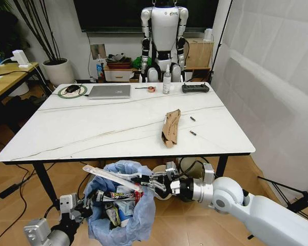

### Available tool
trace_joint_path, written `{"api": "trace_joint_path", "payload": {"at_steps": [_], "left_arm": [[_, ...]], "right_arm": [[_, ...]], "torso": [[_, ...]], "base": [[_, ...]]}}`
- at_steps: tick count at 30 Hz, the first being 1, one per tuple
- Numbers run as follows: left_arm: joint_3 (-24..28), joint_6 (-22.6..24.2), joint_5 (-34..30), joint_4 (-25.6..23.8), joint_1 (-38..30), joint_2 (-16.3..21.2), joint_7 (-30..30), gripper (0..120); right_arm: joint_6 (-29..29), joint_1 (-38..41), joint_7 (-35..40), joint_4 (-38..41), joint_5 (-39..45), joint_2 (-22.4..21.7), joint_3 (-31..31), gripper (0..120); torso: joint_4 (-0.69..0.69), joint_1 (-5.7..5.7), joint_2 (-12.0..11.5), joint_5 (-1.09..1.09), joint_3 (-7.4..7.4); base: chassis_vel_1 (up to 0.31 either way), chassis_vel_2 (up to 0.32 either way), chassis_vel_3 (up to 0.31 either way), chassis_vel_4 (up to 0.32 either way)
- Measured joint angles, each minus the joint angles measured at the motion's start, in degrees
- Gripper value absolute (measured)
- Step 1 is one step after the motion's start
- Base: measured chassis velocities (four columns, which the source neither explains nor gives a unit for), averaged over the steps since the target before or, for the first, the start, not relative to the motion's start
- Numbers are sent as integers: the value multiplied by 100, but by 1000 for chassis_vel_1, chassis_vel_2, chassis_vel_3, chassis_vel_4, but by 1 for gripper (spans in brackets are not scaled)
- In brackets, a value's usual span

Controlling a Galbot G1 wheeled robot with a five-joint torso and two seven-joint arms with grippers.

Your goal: Pick up the trash bin and place the trash from the table into it.

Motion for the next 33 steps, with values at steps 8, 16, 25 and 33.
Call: {"api": "trace_joint_path", "payload": {"at_steps": [8,16,25,33], "left_arm": [[12,2,6,0,-11,-20,0,0],[15,3,6,-2,-14,-22,18,0],[-23,14,-15,-33,-5,13,20,0],[-16,20,-22,-34,-21,17,19,0]], "right_arm": [[-8,-198,-30,63,-51,-46,151,0],[-18,-189,-87,57,-63,-50,153,0],[30,-257,-234,-68,-176,-43,218,19],[41,-357,-263,-57,-178,-48,290,47]], "torso": [[0,0,0,0,0],[0,0,0,0,0],[0,0,0,0,0],[0,0,0,0,0]], "base": [[0,0,0,0],[0,0,0,0],[0,0,0,0],[0,0,0,0]]}}
